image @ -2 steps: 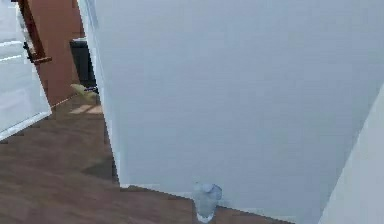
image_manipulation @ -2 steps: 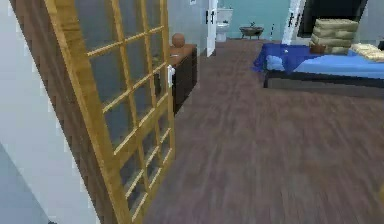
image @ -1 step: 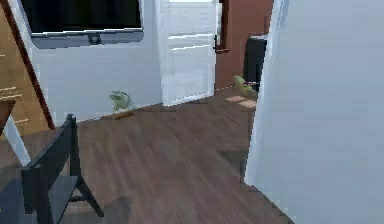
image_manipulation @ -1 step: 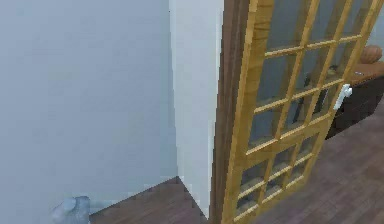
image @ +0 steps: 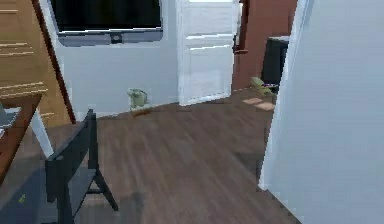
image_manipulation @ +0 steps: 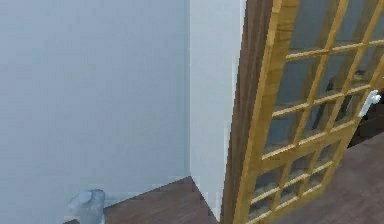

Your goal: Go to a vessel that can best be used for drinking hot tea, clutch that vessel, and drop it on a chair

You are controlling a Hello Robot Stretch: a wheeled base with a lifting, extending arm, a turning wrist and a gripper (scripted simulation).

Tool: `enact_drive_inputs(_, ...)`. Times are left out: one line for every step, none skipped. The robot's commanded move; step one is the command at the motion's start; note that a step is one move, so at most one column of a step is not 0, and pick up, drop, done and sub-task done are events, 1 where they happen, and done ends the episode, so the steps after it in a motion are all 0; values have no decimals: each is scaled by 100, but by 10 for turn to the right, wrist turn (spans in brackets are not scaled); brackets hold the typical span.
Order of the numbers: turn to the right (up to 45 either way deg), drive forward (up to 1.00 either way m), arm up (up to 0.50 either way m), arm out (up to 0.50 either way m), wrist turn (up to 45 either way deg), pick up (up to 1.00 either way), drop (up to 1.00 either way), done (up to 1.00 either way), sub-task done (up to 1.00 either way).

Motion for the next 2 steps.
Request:
enact_drive_inputs(0,100,0,0,0,0,0,0,0)
enact_drive_inputs(-90,0,0,0,0,0,0,0,0)
